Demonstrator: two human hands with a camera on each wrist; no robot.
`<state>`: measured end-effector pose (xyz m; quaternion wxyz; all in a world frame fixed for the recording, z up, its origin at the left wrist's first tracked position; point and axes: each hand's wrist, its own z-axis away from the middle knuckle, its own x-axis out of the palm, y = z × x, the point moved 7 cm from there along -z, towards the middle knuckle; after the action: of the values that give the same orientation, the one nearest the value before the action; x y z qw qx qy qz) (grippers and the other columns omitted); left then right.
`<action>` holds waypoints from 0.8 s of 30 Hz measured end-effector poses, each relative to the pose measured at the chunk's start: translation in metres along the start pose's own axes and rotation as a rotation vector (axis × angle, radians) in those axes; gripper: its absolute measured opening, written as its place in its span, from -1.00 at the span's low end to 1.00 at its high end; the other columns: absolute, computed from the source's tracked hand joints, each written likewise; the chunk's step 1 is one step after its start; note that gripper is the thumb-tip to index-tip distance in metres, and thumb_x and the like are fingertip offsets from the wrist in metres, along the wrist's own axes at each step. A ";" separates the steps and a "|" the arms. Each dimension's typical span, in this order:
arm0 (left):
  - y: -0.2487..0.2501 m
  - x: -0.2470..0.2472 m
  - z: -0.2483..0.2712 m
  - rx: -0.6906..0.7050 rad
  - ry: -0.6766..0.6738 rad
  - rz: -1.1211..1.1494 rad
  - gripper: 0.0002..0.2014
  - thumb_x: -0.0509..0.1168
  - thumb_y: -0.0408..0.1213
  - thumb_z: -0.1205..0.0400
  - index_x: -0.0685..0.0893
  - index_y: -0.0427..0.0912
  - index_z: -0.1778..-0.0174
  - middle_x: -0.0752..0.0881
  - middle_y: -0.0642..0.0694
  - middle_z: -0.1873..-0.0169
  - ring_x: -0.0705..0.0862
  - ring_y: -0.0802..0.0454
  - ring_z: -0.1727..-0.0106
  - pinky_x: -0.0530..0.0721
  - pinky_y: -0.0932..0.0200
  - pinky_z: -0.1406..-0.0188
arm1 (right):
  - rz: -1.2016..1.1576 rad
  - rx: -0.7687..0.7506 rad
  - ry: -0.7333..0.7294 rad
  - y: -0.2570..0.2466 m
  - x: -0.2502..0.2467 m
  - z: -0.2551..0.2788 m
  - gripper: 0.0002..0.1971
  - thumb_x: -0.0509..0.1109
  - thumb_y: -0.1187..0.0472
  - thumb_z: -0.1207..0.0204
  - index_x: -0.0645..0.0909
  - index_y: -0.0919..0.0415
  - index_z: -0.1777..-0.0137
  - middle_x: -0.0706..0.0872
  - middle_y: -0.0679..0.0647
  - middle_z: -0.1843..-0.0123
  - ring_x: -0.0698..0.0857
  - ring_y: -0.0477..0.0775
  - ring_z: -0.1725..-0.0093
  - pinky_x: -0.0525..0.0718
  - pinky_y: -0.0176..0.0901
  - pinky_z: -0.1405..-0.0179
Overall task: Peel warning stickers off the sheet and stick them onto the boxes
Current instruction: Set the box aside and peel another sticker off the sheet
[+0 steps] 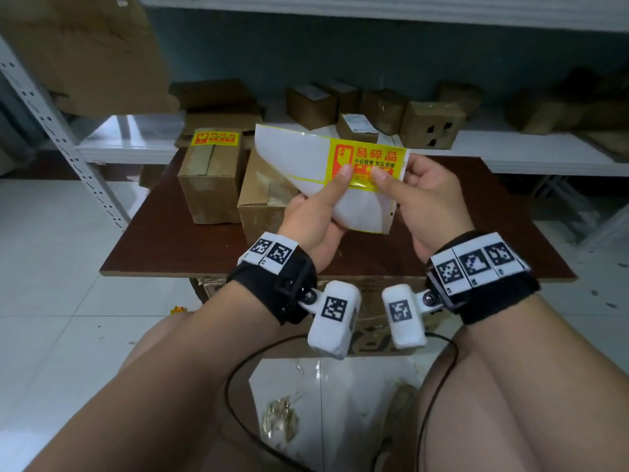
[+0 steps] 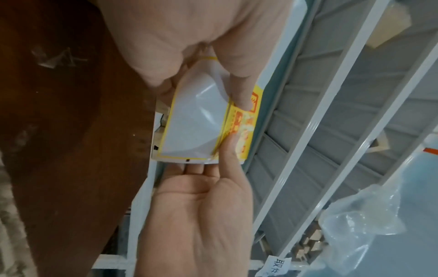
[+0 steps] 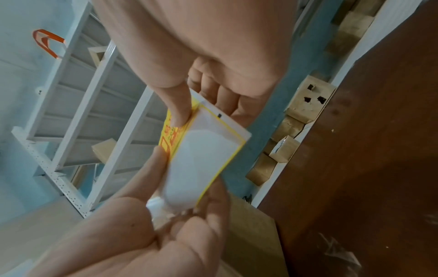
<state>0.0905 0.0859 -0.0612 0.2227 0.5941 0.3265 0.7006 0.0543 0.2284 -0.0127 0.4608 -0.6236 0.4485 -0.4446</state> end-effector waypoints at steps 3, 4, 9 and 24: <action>0.015 -0.003 0.013 0.079 0.037 0.032 -0.64 0.48 -0.44 -0.71 0.72 -0.34 -0.44 0.87 -0.28 -0.26 0.87 -0.15 -0.28 0.84 -0.16 -0.33 | 0.015 0.031 -0.039 -0.007 0.005 0.007 -0.75 0.55 0.40 -0.66 0.75 0.34 -0.32 0.93 0.21 -0.17 0.92 0.10 -0.16 0.88 -0.11 -0.10; 0.021 -0.006 0.018 0.098 0.055 0.008 -0.65 0.50 -0.47 -0.68 0.74 -0.34 -0.40 0.89 -0.27 -0.23 0.89 -0.15 -0.25 0.85 -0.15 -0.31 | 0.033 0.050 -0.053 -0.008 0.007 0.009 -0.79 0.55 0.36 -0.68 0.77 0.31 -0.28 0.94 0.16 -0.12 0.93 0.04 -0.08 0.87 -0.17 0.01; 0.046 -0.026 0.032 0.148 0.127 -0.174 -0.61 0.60 -0.51 -0.58 0.77 -0.30 -0.33 0.89 -0.30 -0.22 0.87 -0.26 -0.28 0.81 -0.31 -0.36 | 0.140 0.018 -0.044 -0.015 0.011 0.014 -0.92 0.61 0.17 -0.64 0.82 0.15 0.05 0.91 0.02 0.16 0.86 -0.07 0.14 0.83 -0.19 0.12; 0.076 -0.040 0.045 0.207 -0.047 -0.604 -0.50 0.66 -0.44 -0.52 0.74 -0.33 -0.39 0.91 -0.27 -0.16 0.90 -0.21 -0.17 0.89 -0.11 -0.19 | 0.342 -0.033 -0.336 0.000 0.040 0.025 -0.86 0.54 0.26 -0.69 0.81 0.24 0.12 0.84 -0.15 0.34 0.72 -0.31 0.35 0.62 -0.49 0.28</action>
<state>0.1484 0.0143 -0.0296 0.3664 0.5060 0.5524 0.5519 0.0866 0.1941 -0.0113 0.5870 -0.6114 0.4719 -0.2427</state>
